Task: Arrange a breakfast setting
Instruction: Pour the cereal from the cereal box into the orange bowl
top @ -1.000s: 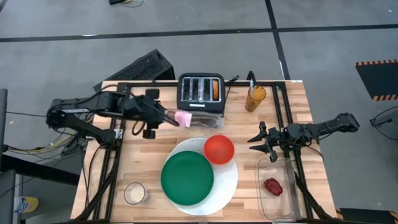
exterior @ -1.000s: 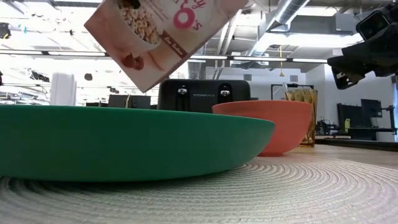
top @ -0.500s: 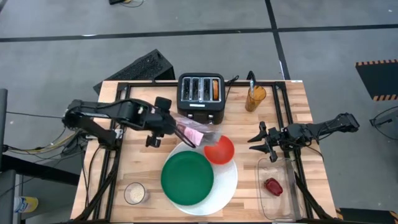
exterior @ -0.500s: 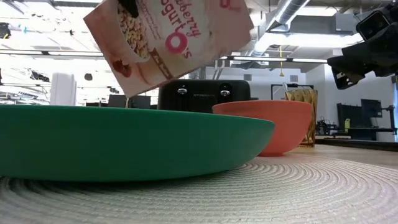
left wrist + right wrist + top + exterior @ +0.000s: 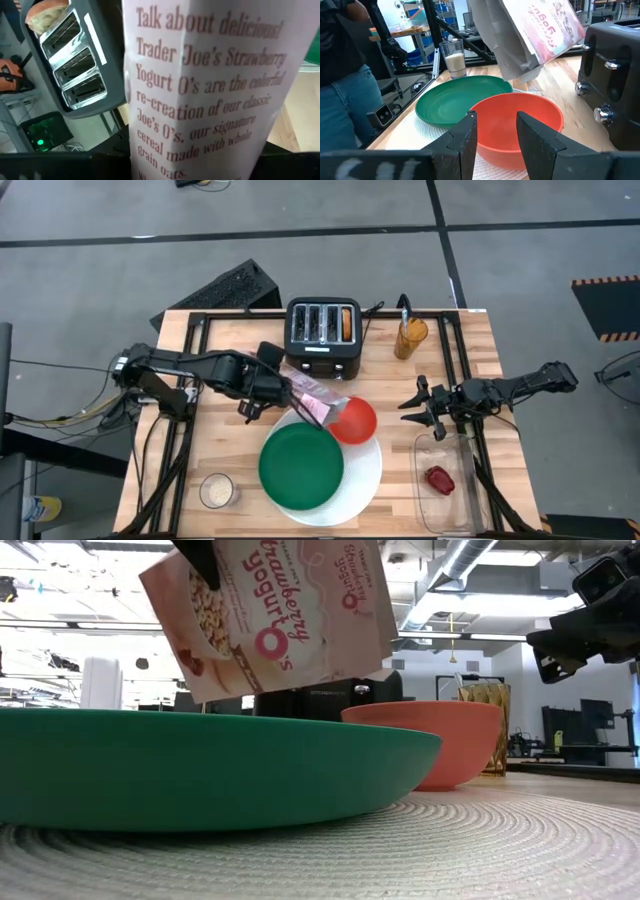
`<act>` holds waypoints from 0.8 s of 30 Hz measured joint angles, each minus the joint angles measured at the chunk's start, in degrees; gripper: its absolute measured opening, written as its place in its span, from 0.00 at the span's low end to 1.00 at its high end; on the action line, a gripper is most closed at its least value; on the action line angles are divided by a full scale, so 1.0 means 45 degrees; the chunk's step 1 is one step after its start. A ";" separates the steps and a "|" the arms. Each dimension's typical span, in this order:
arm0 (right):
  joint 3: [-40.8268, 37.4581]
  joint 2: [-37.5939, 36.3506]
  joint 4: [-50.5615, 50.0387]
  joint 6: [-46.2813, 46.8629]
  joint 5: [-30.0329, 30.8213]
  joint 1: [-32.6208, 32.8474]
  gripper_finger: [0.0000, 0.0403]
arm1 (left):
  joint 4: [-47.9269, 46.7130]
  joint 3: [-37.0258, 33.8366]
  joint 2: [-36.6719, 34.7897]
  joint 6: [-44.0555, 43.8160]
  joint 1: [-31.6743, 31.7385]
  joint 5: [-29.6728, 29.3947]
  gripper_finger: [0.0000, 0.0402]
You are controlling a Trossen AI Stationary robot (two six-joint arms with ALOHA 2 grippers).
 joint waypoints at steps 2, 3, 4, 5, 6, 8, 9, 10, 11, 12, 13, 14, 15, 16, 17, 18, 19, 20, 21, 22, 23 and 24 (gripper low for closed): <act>0.0002 0.0000 -0.0002 0.0000 0.0003 -0.0003 0.39 | 0.0009 0.0000 0.0000 0.0000 -0.0004 0.0013 0.40; -0.0001 -0.0002 -0.0001 0.0000 0.0004 -0.0003 0.39 | 0.0004 0.0000 0.0000 0.0000 -0.0010 0.0012 0.40; -0.0001 -0.0001 -0.0002 0.0000 0.0003 -0.0002 0.39 | -0.0001 0.0000 0.0000 0.0005 -0.0010 0.0006 0.40; 0.0002 0.0000 -0.0002 0.0000 0.0003 -0.0002 0.39 | -0.0001 0.0000 0.0000 0.0002 -0.0010 -0.0002 0.40; 0.0004 -0.0003 -0.0002 0.0000 0.0005 -0.0004 0.39 | -0.0004 0.0000 0.0000 -0.0014 -0.0014 -0.0055 0.40; 0.0000 0.0002 -0.0002 0.0000 0.0004 -0.0004 0.39 | -0.0060 0.0000 0.0006 -0.0213 -0.0044 -0.0351 0.40; 0.0003 -0.0002 -0.0001 0.0000 0.0000 -0.0003 0.39 | -0.0114 0.0011 0.0112 -0.0281 -0.0044 -0.0556 0.40; 0.0001 -0.0003 0.0001 0.0000 0.0005 -0.0003 0.39 | -0.0217 0.0015 0.0169 -0.0304 -0.0044 -0.0751 0.40; -0.0001 0.0002 0.0001 0.0000 0.0002 -0.0004 0.39 | -0.0374 0.0015 0.0229 -0.0388 -0.0090 -0.0842 0.40; -0.0001 -0.0001 -0.0002 0.0000 0.0003 -0.0001 0.39 | -0.0529 0.0015 0.0385 -0.0485 -0.0113 -0.0848 0.40; 0.0003 -0.0003 -0.0002 0.0000 0.0005 -0.0001 0.39 | -0.0683 0.0023 0.0535 -0.0493 -0.0129 -0.0846 0.40; 0.0000 -0.0002 0.0003 0.0000 0.0000 -0.0004 0.39 | -0.0854 0.0086 0.0644 -0.0522 -0.0185 -0.0838 0.40; 0.0002 0.0001 0.0024 0.0000 0.0000 -0.0004 0.39 | -0.0933 0.0150 0.0763 -0.0631 -0.0284 -0.0826 0.40; 0.0004 -0.0008 0.0051 0.0000 0.0005 0.0000 0.39 | -0.0991 0.0279 0.0903 -0.0660 -0.0360 -0.0850 0.40; 0.0004 -0.0008 0.0056 0.0000 0.0005 0.0000 0.39 | -0.1039 0.0421 0.1011 -0.0660 -0.0441 -0.0922 0.40; -0.0001 -0.0008 0.0056 0.0000 0.0010 -0.0004 0.39 | -0.1122 0.0573 0.1105 -0.0661 -0.0536 -0.1049 0.40; 0.0002 -0.0017 0.0056 0.0000 0.0000 -0.0002 0.39 | -0.1190 0.0733 0.1244 -0.0646 -0.0635 -0.1199 0.40; 0.0004 -0.0017 0.0056 0.0000 0.0004 -0.0004 0.39 | -0.1221 0.0909 0.1378 -0.0586 -0.0747 -0.1355 0.40; 0.0001 -0.0009 0.0056 0.0000 0.0005 0.0001 0.39 | -0.1211 0.1071 0.1489 -0.0527 -0.0854 -0.1522 0.40; 0.0001 -0.0015 0.0058 0.0000 0.0005 -0.0003 0.39 | -0.1157 0.1206 0.1597 -0.0431 -0.0957 -0.1719 0.40; 0.0003 -0.0017 0.0056 0.0000 0.0005 -0.0004 0.39 | -0.1169 0.1378 0.1722 -0.0317 -0.1048 -0.1872 0.40; 0.0002 -0.0014 0.0058 0.0000 0.0005 -0.0002 0.39 | -0.1196 0.1496 0.1811 -0.0166 -0.1119 -0.1991 0.40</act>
